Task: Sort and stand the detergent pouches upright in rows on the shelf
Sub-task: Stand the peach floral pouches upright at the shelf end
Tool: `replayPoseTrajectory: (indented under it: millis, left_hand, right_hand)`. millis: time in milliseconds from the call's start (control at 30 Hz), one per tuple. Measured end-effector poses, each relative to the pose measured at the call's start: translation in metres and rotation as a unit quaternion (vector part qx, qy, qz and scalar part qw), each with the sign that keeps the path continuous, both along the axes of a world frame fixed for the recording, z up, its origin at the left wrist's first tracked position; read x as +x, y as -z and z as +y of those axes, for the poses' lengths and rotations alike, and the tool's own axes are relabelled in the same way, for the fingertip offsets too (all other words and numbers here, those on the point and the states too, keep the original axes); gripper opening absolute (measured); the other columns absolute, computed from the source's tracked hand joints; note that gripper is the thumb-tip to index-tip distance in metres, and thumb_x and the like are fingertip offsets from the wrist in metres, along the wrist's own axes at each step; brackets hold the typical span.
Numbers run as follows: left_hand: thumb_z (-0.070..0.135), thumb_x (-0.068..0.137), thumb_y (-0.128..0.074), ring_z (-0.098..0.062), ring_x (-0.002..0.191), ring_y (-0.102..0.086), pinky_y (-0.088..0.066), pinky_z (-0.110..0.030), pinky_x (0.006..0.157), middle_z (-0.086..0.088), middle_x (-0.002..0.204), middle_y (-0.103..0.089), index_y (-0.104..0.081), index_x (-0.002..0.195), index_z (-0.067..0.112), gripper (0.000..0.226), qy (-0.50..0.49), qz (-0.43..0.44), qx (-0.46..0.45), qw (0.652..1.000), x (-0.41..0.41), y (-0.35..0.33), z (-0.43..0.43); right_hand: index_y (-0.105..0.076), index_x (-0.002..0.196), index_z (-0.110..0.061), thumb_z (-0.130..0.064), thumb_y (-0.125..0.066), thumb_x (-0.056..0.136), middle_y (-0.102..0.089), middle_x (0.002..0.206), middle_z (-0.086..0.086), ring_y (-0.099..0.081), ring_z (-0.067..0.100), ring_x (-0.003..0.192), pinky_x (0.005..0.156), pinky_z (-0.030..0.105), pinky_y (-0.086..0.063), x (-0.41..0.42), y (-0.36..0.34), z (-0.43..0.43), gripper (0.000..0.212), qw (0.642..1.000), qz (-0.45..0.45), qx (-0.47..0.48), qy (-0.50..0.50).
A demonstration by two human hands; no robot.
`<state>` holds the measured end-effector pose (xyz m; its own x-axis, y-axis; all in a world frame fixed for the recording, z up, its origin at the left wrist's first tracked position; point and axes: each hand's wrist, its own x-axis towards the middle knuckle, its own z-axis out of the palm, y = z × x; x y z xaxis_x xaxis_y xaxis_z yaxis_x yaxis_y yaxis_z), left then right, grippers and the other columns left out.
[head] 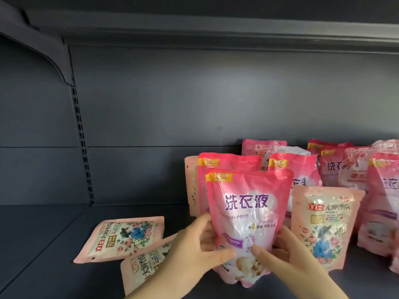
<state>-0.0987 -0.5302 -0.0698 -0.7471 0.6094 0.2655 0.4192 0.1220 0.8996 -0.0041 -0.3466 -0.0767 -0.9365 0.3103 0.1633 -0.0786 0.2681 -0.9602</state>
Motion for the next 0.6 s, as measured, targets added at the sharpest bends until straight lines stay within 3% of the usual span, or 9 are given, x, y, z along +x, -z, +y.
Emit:
replayPoseTrajectory:
  millis: [67,167,333,600]
  left_hand:
    - [0.026,0.071,-0.083,0.004,0.103,-0.062,-0.053,-0.023,0.09,0.018,0.112,-0.067,-0.048,0.127,0.037,0.067,-0.019,0.021,-0.021,0.999,0.001,0.003,0.006]
    - [0.027,0.074,-0.081,0.006,0.11,-0.058,-0.051,-0.025,0.097,0.021,0.123,-0.061,-0.033,0.138,0.042,0.081,-0.028,0.017,-0.006,0.999,-0.001,0.01,0.016]
    - [0.028,0.08,-0.075,0.006,0.111,-0.057,-0.051,-0.024,0.095,0.021,0.126,-0.057,-0.029,0.141,0.04,0.076,-0.046,0.031,0.0,0.998,-0.006,0.014,0.028]
    - [0.027,0.081,-0.074,0.001,0.116,-0.057,-0.052,-0.033,0.096,0.019,0.128,-0.057,-0.029,0.135,0.049,0.074,-0.047,0.048,-0.01,0.998,-0.015,0.018,0.02]
  right_hand:
    - [-0.051,0.114,-0.039,-0.035,-0.077,0.066,-0.074,0.101,-0.011,-0.072,0.011,0.09,0.082,0.033,-0.058,-0.002,0.003,0.005,0.055,0.999,-0.021,0.035,0.001]
    - [-0.05,0.117,-0.04,-0.019,-0.074,0.08,-0.072,0.105,-0.011,-0.07,0.009,0.093,0.087,0.034,-0.056,-0.01,0.005,0.009,0.049,0.998,-0.014,0.055,0.006]
    - [-0.054,0.111,-0.036,-0.016,-0.073,0.082,-0.072,0.099,-0.01,-0.069,0.006,0.09,0.087,0.036,-0.056,-0.021,0.006,0.015,0.041,0.994,-0.013,0.096,0.053]
    - [-0.053,0.116,-0.033,-0.017,-0.071,0.084,-0.071,0.102,-0.012,-0.068,-0.002,0.087,0.073,0.018,-0.055,-0.025,0.001,0.008,0.04,0.995,-0.004,0.096,0.022]
